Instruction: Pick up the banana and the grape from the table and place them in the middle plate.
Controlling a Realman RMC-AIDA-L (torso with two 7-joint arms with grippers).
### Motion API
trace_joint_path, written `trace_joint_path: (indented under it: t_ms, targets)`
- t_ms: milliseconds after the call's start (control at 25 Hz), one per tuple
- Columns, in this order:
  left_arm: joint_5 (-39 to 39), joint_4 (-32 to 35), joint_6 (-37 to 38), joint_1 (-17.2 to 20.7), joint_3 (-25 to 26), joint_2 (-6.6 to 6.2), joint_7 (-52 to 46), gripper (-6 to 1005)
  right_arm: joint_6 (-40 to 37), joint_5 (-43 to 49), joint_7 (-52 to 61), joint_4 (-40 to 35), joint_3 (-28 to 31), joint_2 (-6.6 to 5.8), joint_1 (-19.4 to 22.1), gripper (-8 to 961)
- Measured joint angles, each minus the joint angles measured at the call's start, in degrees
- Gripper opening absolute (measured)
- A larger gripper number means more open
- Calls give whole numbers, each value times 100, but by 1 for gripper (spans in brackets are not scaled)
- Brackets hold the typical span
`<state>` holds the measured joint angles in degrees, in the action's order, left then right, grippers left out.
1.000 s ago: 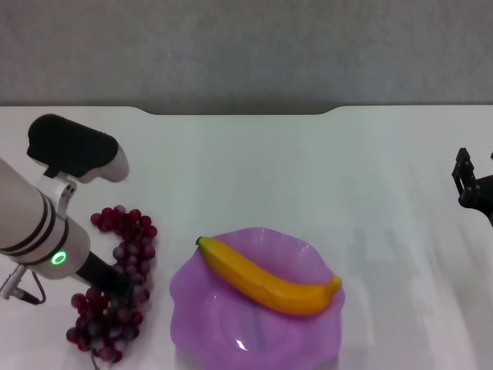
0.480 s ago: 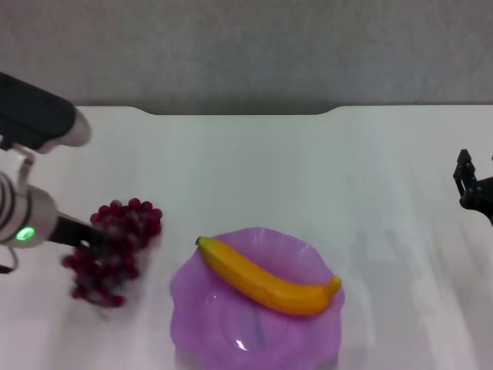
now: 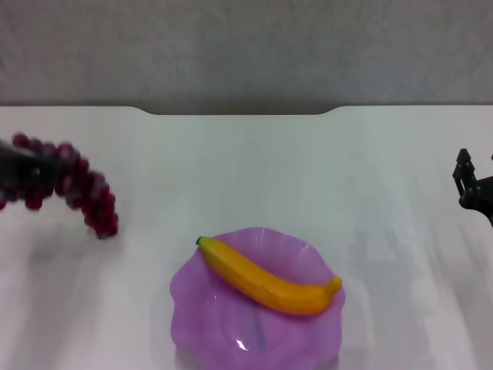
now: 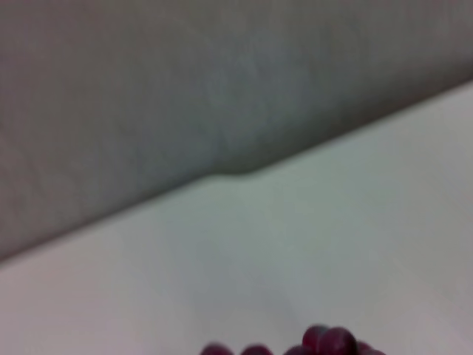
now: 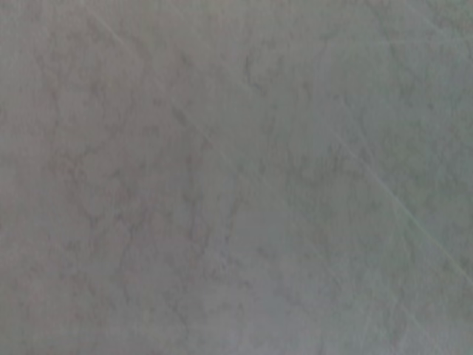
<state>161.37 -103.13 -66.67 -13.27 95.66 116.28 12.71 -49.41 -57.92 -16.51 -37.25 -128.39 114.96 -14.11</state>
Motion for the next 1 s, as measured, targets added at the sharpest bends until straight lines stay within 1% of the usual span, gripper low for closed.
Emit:
trace_joint_path:
  t_ms: [120,280,480,600,680,800,920,1000]
  targets:
    - [-192,-288,235,87,38,-6,61,134,0,0,1,-2,-4,0,2,520]
    - [-942,-587,501,150,304,-8,514,131,0,0,3,-2,-34,2,3,520]
    - [-1814,-1046,547,175,749,-6,1053,129,0,0,13,-2,-81,2,-8,521]
    - [-2309,-1371,570,308,823,-2,1357,128,0,0,14,-7,-81,2,-6,521]
    - [-2827,-1449,546,361,844,-6,1637,126,4,0,15,-4,-80,1,2,521]
    - [-3837,-1458,281,396,977,-14,2151,125,8,0,9,-4,-79,0,9,521]
    - [-4759,-1462,-277,343,1229,-16,2583,123,8,0,7,-8,-82,0,11,520]
    - [-5137,-1456,-573,303,1366,-15,2748,122,8,0,12,-9,-87,0,9,520]
